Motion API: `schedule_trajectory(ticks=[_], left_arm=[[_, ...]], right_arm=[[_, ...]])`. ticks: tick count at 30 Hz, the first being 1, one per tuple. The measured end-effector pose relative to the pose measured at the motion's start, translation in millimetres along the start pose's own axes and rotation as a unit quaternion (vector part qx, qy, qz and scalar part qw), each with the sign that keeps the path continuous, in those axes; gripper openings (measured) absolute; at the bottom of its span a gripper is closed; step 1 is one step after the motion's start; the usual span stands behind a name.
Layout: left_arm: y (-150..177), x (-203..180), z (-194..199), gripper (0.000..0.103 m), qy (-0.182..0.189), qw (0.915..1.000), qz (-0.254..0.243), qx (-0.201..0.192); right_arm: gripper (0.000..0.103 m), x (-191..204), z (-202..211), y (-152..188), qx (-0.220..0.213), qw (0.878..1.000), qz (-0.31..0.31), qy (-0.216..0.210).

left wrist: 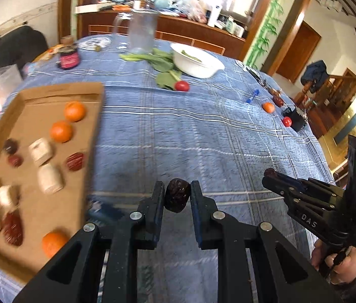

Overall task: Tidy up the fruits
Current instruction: 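Carry the dark date with the right tool while the left tool carries its dark date over the tray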

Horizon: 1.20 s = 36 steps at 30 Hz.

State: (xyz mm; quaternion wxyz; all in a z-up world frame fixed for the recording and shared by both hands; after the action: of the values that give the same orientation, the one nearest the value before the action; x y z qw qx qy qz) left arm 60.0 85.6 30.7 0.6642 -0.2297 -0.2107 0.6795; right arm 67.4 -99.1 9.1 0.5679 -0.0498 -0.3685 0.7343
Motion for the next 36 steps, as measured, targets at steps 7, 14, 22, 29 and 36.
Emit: schedule_trajectory(ticks=[7,14,22,29,36], left_arm=[[14.3,59.5,24.0,0.02,-0.027,0.9989,0.038,-0.009],[25.8,124.6,35.2,0.02,-0.067,0.9941,0.084,-0.011],[37.5,166.3,30.0,0.02,-0.088,0.9897,0.113,-0.002],[37.9,170.0,10.9,0.02,-0.091,0.9899,0.107,0.014],[26.0,167.2,-9.1,0.02,-0.088,0.9907,0.101,0.023]], right_arm=[[0.021,58.4,-19.3,-13.2,0.008,0.999,0.039,-0.032],[0.021,121.9,-43.7,-32.2,0.016,0.994,0.082,-0.073],[0.021,174.7,-76.6,-54.0,0.032,0.986,0.118,-0.11],[0.021,191.8,-107.3,-74.6,0.044,0.985,0.124,-0.116],[0.021,196.4,-137.6,-87.5,0.056,0.984,0.128,-0.109]])
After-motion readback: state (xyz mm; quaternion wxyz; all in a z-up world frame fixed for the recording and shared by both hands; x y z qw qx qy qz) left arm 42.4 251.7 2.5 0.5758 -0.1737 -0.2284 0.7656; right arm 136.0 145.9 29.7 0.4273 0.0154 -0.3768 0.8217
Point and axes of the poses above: each gripper's, at about its wrist camera, not at the fingertips, and z roughly against the way its jaws point, x to its left, y to its underside, the point moved 5 cm from there along -z, roughly the way its jaws point, and after that the axes turned 14 degrees about -y, right-handed, at the moved point
